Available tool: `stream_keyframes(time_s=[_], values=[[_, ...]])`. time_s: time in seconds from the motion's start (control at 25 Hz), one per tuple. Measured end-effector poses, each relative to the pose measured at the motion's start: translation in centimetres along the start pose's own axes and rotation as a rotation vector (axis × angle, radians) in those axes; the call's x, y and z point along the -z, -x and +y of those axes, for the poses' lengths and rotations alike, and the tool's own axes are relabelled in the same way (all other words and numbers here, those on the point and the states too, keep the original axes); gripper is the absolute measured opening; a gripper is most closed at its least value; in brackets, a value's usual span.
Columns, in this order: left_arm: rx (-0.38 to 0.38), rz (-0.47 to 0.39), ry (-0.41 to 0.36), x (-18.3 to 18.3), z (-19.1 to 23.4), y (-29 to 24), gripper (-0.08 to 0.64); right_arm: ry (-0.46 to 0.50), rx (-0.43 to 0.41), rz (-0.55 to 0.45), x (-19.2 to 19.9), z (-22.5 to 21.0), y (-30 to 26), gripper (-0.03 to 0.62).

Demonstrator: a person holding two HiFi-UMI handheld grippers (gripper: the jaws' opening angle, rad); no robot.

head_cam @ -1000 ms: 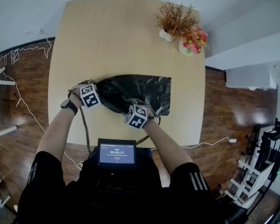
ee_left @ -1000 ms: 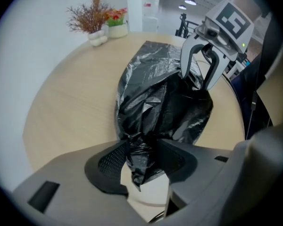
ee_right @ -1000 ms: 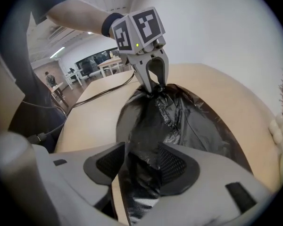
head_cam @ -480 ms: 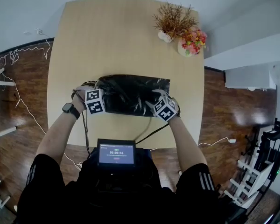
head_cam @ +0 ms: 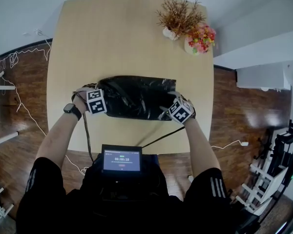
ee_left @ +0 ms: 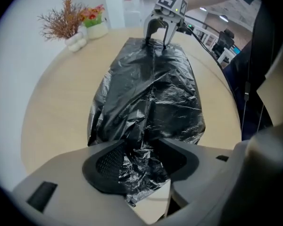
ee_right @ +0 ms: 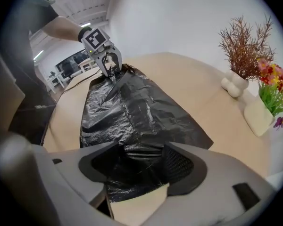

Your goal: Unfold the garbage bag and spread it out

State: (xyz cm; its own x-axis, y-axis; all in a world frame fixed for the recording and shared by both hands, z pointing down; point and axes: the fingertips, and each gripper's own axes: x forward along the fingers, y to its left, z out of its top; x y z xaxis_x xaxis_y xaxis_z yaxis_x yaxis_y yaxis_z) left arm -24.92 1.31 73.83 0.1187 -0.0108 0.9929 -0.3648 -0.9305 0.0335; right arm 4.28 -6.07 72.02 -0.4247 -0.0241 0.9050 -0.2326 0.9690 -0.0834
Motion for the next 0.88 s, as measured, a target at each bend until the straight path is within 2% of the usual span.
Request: stream_keyframes(time_s=[0.12,0.4,0.6,0.76,0.88], values=[[0.017,-0.005,0.032,0.1,0.2,0.1,0.249,0.004,-0.008,-0.005,0.0,-0.4,-0.1,0.368],[0.030,0.005,0.078,0.6,0.9,0.1,0.295,0.007,-0.016,-0.012,-0.2,-1.3,-0.1,0.371],[0.013,0.014,0.070,0.4,0.9,0.2,0.296,-0.010,-0.012,-0.023,-0.5,-1.5,0.1,0.367],[-0.027,-0.015,0.079,0.2,1.2,1.1,0.293,-0.058,0.042,-0.169,-3.0,-2.1,2.0,0.371],[-0.099,-0.101,0.115,-0.9,2.0,3.7,0.254,-0.082,0.079,-0.292,-5.0,-2.4,4.1,0.373]])
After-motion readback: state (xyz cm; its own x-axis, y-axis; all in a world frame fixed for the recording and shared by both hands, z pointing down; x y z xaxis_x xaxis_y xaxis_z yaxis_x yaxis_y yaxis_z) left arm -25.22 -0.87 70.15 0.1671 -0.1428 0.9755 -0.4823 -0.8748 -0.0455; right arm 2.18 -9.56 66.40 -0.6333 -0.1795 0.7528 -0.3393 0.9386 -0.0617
